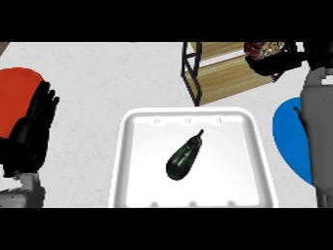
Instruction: Pick the cupcake from the tray and place it in the tiered shelf
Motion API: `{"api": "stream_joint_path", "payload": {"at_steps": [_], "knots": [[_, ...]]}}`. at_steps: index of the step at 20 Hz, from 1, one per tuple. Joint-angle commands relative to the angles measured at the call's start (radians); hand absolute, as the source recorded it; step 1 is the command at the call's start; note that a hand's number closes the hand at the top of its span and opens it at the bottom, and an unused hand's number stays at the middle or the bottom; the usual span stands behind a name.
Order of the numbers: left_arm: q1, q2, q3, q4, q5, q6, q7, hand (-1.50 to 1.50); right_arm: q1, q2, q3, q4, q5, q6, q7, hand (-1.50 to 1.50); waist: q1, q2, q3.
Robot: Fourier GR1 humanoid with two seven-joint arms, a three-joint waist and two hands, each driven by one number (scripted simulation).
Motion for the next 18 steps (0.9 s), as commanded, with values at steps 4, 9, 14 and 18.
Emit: {"api": "stream_joint_path", "payload": {"at_steps": [4, 9, 14, 18], "knots": [[0.006, -0.018, -0.002, -0.014, -0.003, 0.003, 0.009, 0.0, -0.097, -0.026, -0.025, 0.334, 0.005, -0.17, -0.212, 1.5, 0.003, 0.001, 0.0], [-0.055, -0.011, -0.002, -0.004, -0.019, 0.014, 0.062, 0.0, -0.191, -0.009, -0.081, 0.435, -0.035, -0.225, -0.164, 1.5, 0.004, 0.002, 0.0], [-0.02, -0.004, 0.016, -0.007, 0.009, -0.02, 0.017, 0.0, -0.271, -0.033, -0.104, 0.659, -0.069, -0.227, -0.235, -1.5, 0.011, 0.003, 0.0], [-0.005, -0.017, 0.018, 0.049, 0.002, -0.026, -0.057, 0.0, -0.309, -0.037, -0.108, 0.744, -0.098, -0.225, -0.301, -1.5, 0.008, 0.003, 0.0]]}}
